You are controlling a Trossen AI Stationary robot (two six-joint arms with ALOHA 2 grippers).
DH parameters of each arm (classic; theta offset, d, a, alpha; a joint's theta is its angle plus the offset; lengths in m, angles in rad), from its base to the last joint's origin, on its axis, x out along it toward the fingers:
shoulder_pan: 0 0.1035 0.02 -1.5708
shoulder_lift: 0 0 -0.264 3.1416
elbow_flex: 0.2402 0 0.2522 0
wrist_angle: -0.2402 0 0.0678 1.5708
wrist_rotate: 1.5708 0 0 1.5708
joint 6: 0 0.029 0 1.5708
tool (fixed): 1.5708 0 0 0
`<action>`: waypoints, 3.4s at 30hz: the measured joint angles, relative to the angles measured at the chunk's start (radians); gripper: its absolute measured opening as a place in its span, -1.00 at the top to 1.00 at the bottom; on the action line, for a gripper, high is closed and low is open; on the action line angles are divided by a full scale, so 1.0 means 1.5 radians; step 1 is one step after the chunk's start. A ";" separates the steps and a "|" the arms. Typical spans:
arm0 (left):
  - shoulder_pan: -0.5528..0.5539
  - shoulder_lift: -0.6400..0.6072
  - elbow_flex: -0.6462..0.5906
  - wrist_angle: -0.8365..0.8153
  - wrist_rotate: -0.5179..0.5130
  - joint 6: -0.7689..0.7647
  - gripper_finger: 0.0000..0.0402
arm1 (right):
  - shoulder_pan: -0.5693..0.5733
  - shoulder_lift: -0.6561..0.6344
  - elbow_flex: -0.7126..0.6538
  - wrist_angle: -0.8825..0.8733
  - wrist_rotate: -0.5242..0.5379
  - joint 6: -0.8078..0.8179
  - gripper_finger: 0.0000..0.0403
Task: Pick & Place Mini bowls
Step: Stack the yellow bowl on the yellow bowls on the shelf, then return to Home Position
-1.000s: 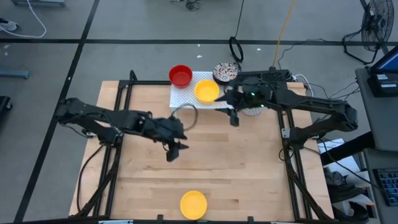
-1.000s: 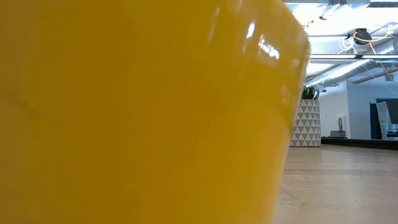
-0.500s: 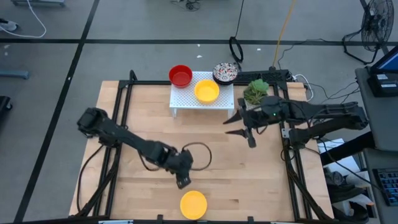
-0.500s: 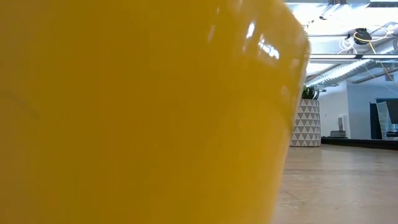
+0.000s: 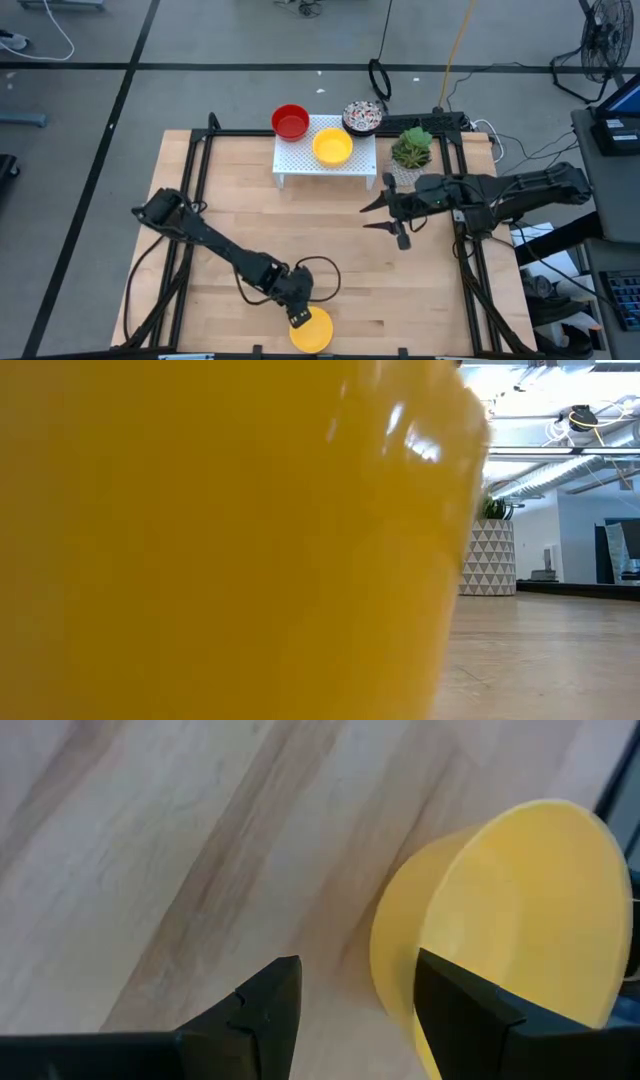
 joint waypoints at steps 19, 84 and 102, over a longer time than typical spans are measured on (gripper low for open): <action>0.037 0.013 0.000 0.002 0.055 0.135 0.94 | 0.033 0.000 -0.005 -0.001 0.007 -0.020 0.21; 0.672 -0.211 0.001 0.212 -0.054 0.663 0.91 | 0.029 -0.065 -0.005 -0.147 0.188 -0.055 0.21; 0.669 -0.231 0.001 0.277 -0.079 0.618 0.22 | 0.029 -0.065 -0.004 -0.170 0.189 -0.054 0.21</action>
